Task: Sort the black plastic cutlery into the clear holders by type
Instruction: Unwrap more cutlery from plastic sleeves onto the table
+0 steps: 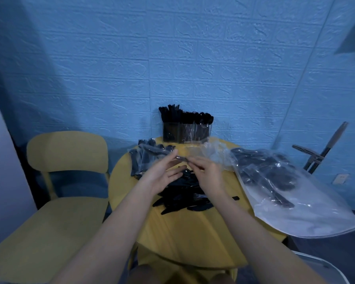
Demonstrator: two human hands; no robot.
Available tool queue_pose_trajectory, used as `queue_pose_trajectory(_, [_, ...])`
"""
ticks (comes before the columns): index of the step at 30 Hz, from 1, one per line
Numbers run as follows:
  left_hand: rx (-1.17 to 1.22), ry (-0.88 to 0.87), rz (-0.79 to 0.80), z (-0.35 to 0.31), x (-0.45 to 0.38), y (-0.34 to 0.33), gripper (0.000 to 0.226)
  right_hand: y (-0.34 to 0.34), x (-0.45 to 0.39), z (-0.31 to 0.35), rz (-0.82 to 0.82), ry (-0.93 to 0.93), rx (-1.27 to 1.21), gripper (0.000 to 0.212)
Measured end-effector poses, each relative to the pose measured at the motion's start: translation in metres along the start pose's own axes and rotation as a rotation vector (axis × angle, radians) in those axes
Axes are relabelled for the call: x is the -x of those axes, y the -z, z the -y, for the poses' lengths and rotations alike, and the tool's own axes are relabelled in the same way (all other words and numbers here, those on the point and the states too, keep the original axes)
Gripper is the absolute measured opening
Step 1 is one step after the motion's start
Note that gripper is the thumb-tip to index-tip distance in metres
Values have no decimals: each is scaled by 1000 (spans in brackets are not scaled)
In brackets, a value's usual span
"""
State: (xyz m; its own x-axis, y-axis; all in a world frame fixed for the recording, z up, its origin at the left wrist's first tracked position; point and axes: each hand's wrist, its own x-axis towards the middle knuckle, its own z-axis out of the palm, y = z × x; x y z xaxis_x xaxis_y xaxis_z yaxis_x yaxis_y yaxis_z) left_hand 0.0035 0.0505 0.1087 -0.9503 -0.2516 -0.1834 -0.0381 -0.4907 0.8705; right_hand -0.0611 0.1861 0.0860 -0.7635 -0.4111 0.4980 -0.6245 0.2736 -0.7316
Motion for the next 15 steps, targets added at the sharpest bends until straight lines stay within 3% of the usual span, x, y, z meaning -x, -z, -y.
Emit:
queue_pose_trajectory(5, [135, -42, -90, 1, 2, -5, 13, -2, 13, 4, 62, 29, 39, 29])
queue_pose_trajectory(15, [113, -118, -189, 9, -1, 1, 9, -11, 15, 6, -162, -247, -282, 20])
